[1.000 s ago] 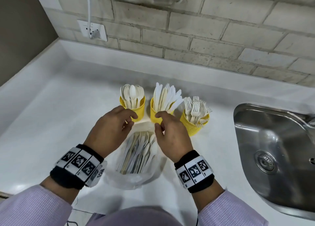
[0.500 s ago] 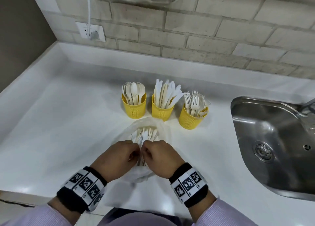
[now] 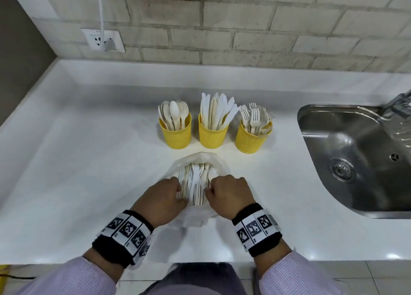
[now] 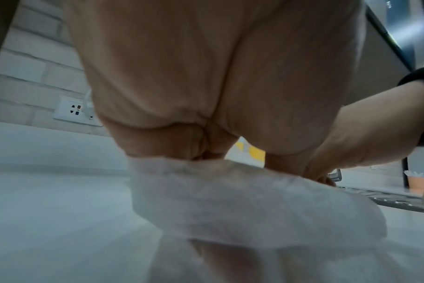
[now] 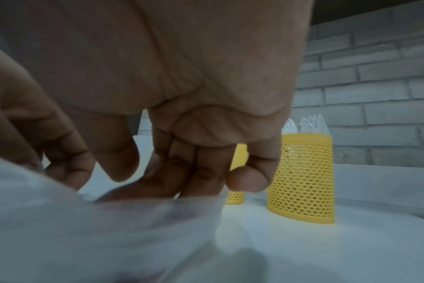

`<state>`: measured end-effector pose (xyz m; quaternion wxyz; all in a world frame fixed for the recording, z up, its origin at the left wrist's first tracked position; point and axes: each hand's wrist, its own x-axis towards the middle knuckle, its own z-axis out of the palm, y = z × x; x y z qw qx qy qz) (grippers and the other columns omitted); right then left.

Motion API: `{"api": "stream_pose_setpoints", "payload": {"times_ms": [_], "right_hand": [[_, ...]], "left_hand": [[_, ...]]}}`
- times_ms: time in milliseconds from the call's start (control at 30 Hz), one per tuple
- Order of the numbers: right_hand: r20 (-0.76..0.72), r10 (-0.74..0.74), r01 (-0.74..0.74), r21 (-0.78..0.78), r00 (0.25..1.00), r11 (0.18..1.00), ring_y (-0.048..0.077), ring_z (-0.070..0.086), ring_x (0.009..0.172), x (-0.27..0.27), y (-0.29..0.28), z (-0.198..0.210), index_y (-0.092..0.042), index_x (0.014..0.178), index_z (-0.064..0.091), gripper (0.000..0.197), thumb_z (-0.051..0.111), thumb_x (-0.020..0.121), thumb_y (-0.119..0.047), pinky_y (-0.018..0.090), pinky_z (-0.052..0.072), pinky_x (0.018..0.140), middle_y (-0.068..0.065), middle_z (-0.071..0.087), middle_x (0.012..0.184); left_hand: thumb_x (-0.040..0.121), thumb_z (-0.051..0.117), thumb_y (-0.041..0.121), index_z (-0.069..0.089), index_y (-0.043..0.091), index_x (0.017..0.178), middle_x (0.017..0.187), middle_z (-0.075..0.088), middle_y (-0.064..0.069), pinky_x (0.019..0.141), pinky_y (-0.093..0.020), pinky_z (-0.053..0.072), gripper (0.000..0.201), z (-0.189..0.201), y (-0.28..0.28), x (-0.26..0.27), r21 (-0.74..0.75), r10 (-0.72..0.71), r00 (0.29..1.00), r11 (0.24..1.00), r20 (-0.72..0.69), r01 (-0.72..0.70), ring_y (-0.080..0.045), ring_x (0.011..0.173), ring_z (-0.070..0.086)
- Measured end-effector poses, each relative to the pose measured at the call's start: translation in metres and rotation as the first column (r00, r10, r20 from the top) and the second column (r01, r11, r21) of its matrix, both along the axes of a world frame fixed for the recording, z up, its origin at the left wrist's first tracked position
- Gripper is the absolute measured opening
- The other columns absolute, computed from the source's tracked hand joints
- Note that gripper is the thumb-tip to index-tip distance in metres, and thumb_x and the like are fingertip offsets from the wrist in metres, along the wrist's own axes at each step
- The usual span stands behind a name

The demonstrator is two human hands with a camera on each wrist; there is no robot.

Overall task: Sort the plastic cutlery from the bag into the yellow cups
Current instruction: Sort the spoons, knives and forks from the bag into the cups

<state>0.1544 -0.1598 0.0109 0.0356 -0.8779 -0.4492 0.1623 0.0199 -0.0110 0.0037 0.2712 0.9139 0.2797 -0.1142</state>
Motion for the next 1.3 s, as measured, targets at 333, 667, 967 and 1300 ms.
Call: {"api": "stream_pose_setpoints", "payload": {"times_ms": [333,667,967,1300], "right_hand": [[-0.175,-0.339,0.348,0.023,0.924,0.937,0.036,0.068,0.097,-0.005,0.011,-0.001,-0.006,0.099,0.064,0.038,0.05,0.1,-0.042,0.031,0.042,0.068,0.015,0.07,0.102],[-0.356,-0.436,0.481,0.043,0.826,0.876,0.035,0.067,0.105,-0.014,0.018,0.0,-0.002,0.102,0.067,0.036,0.065,0.095,-0.038,0.027,0.043,0.073,0.018,0.071,0.111],[-0.482,-0.456,0.539,0.04,0.748,0.841,0.023,0.058,0.061,-0.008,0.02,-0.01,-0.011,0.058,0.05,0.03,0.07,0.079,-0.018,0.023,0.032,0.046,0.002,0.053,0.056],[-0.62,-0.414,0.605,0.126,0.667,0.786,0.041,0.071,0.067,-0.012,0.018,-0.009,-0.004,0.061,0.06,0.02,0.064,0.068,-0.022,0.05,0.06,0.067,0.026,0.07,0.068]], "left_hand": [[0.092,0.061,0.061,0.058,0.008,0.114,0.116,0.064,-0.012,0.079,-0.032,0.046,0.058,0.0,-0.013,0.017,0.185,0.003,0.995,0.983,-0.098,0.016,-0.027,0.105,0.065],[0.082,0.074,0.057,0.05,0.004,0.13,0.124,0.06,-0.017,0.093,-0.036,0.048,0.075,-0.012,-0.019,0.025,0.107,0.148,0.989,0.983,0.029,-0.151,-0.031,0.114,0.061],[0.073,0.086,0.038,0.037,0.008,0.142,0.127,0.064,-0.013,0.093,-0.036,0.05,0.089,-0.013,-0.022,0.027,-0.102,0.276,0.955,0.959,0.108,-0.266,-0.032,0.118,0.062],[0.071,0.089,0.025,0.028,0.012,0.15,0.13,0.061,-0.006,0.093,-0.029,0.044,0.101,-0.01,-0.013,0.031,-0.325,0.378,0.921,0.886,0.094,-0.331,-0.026,0.123,0.059]]}}
